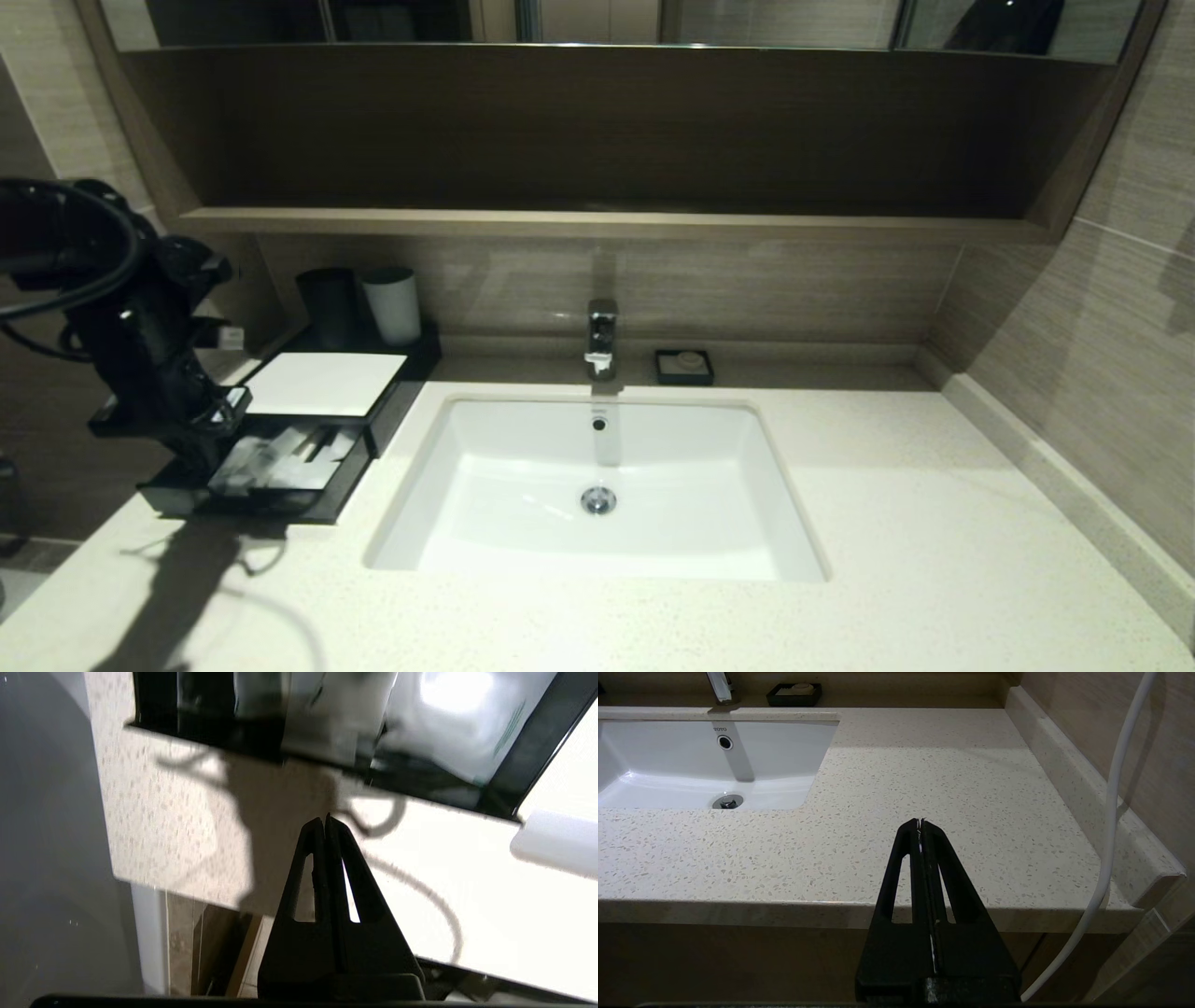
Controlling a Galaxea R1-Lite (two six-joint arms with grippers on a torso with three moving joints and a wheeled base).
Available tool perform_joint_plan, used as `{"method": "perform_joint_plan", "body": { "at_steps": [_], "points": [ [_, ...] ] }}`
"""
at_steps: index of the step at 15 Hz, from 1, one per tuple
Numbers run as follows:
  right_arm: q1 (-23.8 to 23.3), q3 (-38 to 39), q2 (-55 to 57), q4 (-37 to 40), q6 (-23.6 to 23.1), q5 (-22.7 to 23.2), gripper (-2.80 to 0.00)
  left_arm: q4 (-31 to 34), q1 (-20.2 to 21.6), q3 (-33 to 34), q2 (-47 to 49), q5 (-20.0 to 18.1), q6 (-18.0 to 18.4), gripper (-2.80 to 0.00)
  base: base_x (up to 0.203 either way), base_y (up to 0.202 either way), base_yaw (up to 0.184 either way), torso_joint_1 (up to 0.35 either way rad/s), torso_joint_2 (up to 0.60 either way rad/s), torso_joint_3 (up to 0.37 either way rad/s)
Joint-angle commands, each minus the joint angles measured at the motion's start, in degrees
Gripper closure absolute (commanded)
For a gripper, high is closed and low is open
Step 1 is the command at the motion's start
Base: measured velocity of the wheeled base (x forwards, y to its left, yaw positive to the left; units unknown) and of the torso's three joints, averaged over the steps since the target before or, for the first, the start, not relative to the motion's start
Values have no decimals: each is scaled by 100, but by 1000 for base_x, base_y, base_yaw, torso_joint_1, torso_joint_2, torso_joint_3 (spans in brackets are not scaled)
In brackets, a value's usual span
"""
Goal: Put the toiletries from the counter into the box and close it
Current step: Close the drawer
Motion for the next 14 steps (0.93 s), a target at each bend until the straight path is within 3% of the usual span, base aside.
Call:
{"method": "perform_joint_plan", "body": {
  "at_steps": [1,6,14],
  "points": [
    [1,9,-9,-2,-1,1,0,72,124,395,-364,31,8,0,0,0,0,0,0,0],
    [1,9,-2,-2,-1,1,0,2,284,1230,-357,33,15,0,0,0,0,0,0,0],
    [1,9,-6,-2,-1,1,0,-1119,264,1793,-60,-17,-149,0,0,0,0,0,0,0]
  ]
}}
